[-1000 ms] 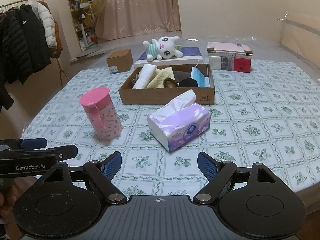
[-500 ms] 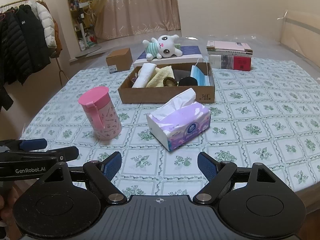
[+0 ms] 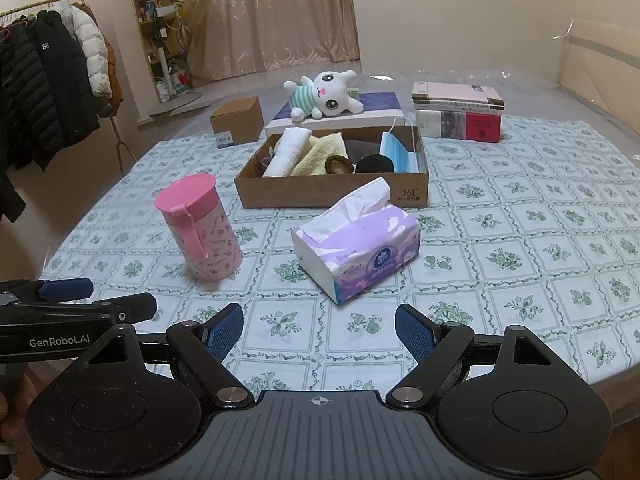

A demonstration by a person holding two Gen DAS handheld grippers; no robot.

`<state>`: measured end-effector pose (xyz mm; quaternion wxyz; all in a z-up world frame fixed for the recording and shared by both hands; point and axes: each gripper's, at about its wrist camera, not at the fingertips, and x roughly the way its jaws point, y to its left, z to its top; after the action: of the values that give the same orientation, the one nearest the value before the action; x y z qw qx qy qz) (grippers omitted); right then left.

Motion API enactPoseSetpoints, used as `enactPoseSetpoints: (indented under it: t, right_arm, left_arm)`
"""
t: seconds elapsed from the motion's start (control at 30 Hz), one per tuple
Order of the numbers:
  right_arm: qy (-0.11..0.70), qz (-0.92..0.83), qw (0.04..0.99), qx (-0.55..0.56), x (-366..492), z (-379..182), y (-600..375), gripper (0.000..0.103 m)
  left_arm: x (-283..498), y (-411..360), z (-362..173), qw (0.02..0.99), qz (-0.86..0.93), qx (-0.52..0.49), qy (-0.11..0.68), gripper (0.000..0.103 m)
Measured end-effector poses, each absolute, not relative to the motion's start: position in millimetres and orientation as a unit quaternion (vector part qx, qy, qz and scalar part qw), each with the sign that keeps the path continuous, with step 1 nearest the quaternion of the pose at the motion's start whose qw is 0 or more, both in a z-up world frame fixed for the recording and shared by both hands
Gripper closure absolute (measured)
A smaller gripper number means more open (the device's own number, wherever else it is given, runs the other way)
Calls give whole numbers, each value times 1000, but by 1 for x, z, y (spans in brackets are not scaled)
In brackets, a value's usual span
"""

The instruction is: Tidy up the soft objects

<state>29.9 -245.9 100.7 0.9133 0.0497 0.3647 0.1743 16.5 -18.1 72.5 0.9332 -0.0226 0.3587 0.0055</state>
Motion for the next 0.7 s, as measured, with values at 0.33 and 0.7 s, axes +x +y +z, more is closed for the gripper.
enactPoseSetpoints:
  t: [0.33, 0.7]
  right_arm:
    - [364, 175, 913, 50, 30, 101, -246, 20]
    - [364, 174, 914, 50, 30, 101, -244, 20]
  left_arm:
    - [17, -18, 73, 933, 6, -24, 359, 14]
    - [16, -18, 73, 933, 6, -23, 359, 14]
